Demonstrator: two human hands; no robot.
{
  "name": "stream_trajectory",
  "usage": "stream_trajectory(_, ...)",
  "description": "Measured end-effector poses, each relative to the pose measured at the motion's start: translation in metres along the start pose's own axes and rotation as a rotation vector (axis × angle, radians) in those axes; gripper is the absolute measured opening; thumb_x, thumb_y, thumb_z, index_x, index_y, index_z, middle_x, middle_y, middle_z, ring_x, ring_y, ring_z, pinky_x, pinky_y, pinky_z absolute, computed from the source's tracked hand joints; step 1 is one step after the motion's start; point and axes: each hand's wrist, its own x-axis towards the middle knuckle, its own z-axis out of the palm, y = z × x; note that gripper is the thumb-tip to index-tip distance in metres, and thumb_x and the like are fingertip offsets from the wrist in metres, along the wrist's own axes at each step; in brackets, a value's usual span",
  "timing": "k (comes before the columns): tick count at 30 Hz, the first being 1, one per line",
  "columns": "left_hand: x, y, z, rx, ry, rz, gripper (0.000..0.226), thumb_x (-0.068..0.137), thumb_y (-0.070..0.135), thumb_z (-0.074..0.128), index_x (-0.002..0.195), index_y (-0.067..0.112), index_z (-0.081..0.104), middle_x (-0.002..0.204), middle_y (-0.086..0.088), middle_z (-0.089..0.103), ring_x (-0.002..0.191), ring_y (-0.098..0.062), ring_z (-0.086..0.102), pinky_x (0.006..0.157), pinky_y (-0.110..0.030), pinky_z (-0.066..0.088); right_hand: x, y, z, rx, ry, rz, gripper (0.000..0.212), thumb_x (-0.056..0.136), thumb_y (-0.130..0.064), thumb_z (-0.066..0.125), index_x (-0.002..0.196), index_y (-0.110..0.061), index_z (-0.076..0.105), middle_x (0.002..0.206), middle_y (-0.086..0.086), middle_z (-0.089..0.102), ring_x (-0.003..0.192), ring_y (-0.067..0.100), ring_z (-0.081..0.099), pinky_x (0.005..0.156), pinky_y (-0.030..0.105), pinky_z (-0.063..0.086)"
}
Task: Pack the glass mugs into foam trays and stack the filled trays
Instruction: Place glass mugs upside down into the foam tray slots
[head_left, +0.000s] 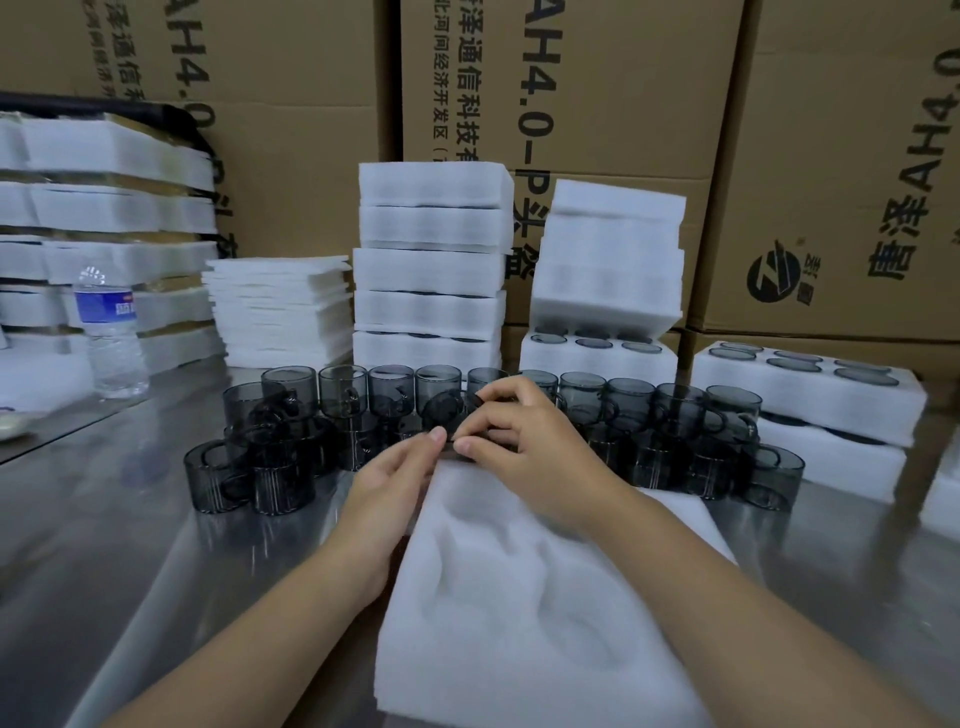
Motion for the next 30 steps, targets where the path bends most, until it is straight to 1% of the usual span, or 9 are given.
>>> stream_trajectory(2,0.002,0.005,-0.001,-0.049,0.033,0.030,0.033,0.078,0.037,0.071,0.102,0.015,0.072,0.094,-0.007,0.074,0.087,-0.019,0.070,0.072,-0.030,0.054,0.003,-0.005,0.000,0.002,0.045,-0.019,0.007,0.085,-0.021,0.069,0.092,-0.024,0.070,0.114,-0.013,0.044,0.109,-0.001,0.050,0.096,0.019,0.044)
stream_trajectory(5,0.005,0.016,-0.003,-0.082,0.077,0.069,0.021,0.080,0.034,0.071,0.092,0.017,0.076,0.096,-0.007,0.075,0.092,-0.019,0.071,0.086,-0.035,0.052,0.011,-0.018,-0.002,-0.066,0.071,-0.053,0.039,0.084,-0.025,0.072,0.119,-0.032,0.058,0.112,-0.015,0.046,0.107,0.002,0.051,0.093,0.019,0.046)
stream_trajectory(11,0.003,0.022,-0.001,-0.135,0.026,0.096,0.013,0.081,0.032,0.070,0.086,0.020,0.075,0.079,0.001,0.073,0.075,-0.014,0.072,0.065,-0.024,0.055,0.015,-0.035,-0.014,-0.295,-0.083,-0.015,0.065,0.081,-0.039,0.070,0.138,-0.039,0.040,0.127,-0.018,0.034,0.106,-0.002,0.043,0.093,0.018,0.040)
stream_trajectory(14,-0.002,0.022,0.007,-0.176,-0.031,0.095,0.020,0.084,0.024,0.069,0.100,0.012,0.067,0.074,0.002,0.069,0.063,-0.013,0.068,0.058,-0.021,0.054,0.005,-0.030,-0.014,-0.356,-0.090,-0.024,0.077,0.080,-0.034,0.069,0.144,-0.039,0.027,0.140,-0.015,0.030,0.120,-0.002,0.035,0.097,0.017,0.033)
stream_trajectory(16,-0.006,0.023,0.010,-0.196,-0.086,0.088,0.032,0.085,0.021,0.068,0.113,0.007,0.062,0.076,0.001,0.071,0.067,-0.015,0.069,0.060,-0.022,0.055,-0.004,-0.025,-0.011,-0.319,-0.024,-0.045,0.077,0.081,-0.025,0.067,0.145,-0.036,0.026,0.137,-0.014,0.035,0.124,-0.001,0.034,0.100,0.017,0.033)
stream_trajectory(18,-0.008,0.023,0.010,-0.192,-0.121,0.078,0.037,0.086,0.019,0.066,0.120,0.008,0.059,0.095,-0.007,0.073,0.081,-0.020,0.071,0.066,-0.024,0.056,-0.011,-0.019,-0.008,-0.248,0.031,-0.048,0.075,0.079,-0.014,0.064,0.144,-0.033,0.030,0.132,-0.014,0.040,0.123,0.000,0.040,0.100,0.014,0.033)
stream_trajectory(22,-0.010,0.023,0.008,-0.197,-0.100,0.091,0.024,0.086,0.013,0.064,0.108,0.021,0.062,0.105,-0.008,0.070,0.086,-0.017,0.070,0.064,-0.024,0.056,-0.018,-0.010,-0.010,0.030,0.128,0.012,0.062,0.081,0.003,0.061,0.123,-0.041,0.046,0.121,-0.008,0.051,0.104,0.006,0.059,0.094,0.016,0.046)
stream_trajectory(26,-0.012,0.024,0.008,-0.189,-0.122,0.096,0.030,0.084,0.015,0.066,0.112,0.021,0.060,0.095,-0.004,0.074,0.085,-0.017,0.071,0.059,-0.022,0.055,-0.024,-0.003,-0.017,0.016,0.153,0.080,0.043,0.078,-0.008,0.073,0.109,-0.036,0.061,0.108,-0.016,0.058,0.074,0.003,0.063,0.072,0.018,0.050)
stream_trajectory(30,-0.012,0.025,0.006,-0.235,-0.135,0.065,0.038,0.069,0.028,0.071,0.105,0.021,0.063,0.094,-0.005,0.074,0.085,-0.017,0.072,0.058,-0.021,0.054,-0.026,-0.004,-0.019,0.024,0.147,0.124,0.043,0.072,-0.020,0.080,0.107,-0.036,0.062,0.099,-0.013,0.062,0.066,0.002,0.058,0.069,0.018,0.048)
